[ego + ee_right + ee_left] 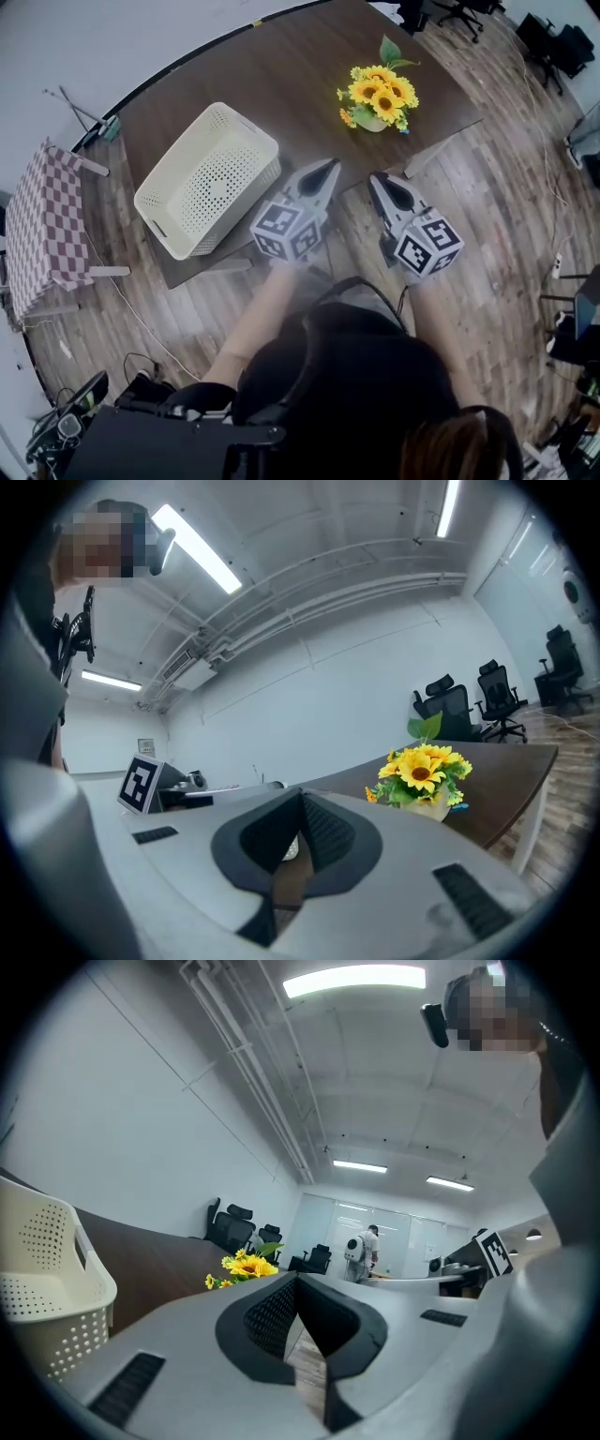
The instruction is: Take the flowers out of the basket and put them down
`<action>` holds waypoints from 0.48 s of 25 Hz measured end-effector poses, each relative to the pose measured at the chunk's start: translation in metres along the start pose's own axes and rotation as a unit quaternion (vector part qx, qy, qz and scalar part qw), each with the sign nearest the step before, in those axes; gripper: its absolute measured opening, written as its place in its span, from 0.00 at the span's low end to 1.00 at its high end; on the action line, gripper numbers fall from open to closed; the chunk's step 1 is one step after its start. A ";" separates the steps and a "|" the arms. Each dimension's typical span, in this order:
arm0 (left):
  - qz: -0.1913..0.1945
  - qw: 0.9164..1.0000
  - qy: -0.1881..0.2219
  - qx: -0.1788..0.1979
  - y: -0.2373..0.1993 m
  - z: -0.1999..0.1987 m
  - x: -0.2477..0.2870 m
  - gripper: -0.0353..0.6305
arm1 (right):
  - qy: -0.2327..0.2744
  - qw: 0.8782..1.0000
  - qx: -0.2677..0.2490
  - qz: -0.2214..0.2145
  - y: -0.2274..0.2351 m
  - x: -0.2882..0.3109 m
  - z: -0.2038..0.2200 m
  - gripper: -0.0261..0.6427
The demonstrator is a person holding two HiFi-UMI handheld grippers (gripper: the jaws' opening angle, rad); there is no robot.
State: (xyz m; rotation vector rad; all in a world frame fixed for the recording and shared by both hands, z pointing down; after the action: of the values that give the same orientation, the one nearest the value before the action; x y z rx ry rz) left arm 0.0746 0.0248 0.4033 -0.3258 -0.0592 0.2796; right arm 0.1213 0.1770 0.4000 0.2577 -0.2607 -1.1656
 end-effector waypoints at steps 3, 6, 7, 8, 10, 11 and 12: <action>-0.010 1.000 0.000 0.000 0.012 0.002 -0.006 0.05 | -0.004 1.000 0.002 -0.012 -0.001 -0.009 -0.003 0.04; -0.016 1.000 0.001 -0.001 0.027 0.007 -0.009 0.05 | -0.008 1.000 -0.003 -0.020 -0.003 -0.018 -0.003 0.04; -0.018 1.000 0.003 -0.003 0.031 0.009 -0.009 0.05 | -0.009 1.000 -0.007 -0.022 -0.004 -0.022 -0.003 0.04; -0.019 1.000 0.004 -0.006 0.036 0.010 -0.010 0.05 | -0.010 1.000 -0.011 -0.024 -0.004 -0.025 -0.003 0.04; -0.023 1.000 0.005 -0.007 0.045 0.013 -0.013 0.05 | -0.012 0.999 -0.012 -0.032 -0.007 -0.033 -0.002 0.04; -0.026 1.000 0.005 -0.007 0.050 0.014 -0.015 0.05 | -0.012 0.999 -0.011 -0.036 -0.008 -0.037 -0.002 0.04; -0.029 1.000 0.005 -0.007 0.055 0.015 -0.016 0.05 | -0.014 0.999 -0.011 -0.040 -0.008 -0.041 -0.002 0.04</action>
State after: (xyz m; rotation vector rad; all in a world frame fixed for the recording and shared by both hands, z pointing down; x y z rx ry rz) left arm 0.0433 0.0745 0.3996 -0.3392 -0.0614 0.2209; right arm 0.0994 0.2121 0.3923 0.2345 -0.2629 -1.2514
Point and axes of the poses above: the fingertips, and each gripper's own axes: x forward along the fingers, y to its right, z out of its underside, the point moved 7 cm from there along -x, backward along the fingers, and after that the axes turned 2 degrees about y, right-handed, at the moved point
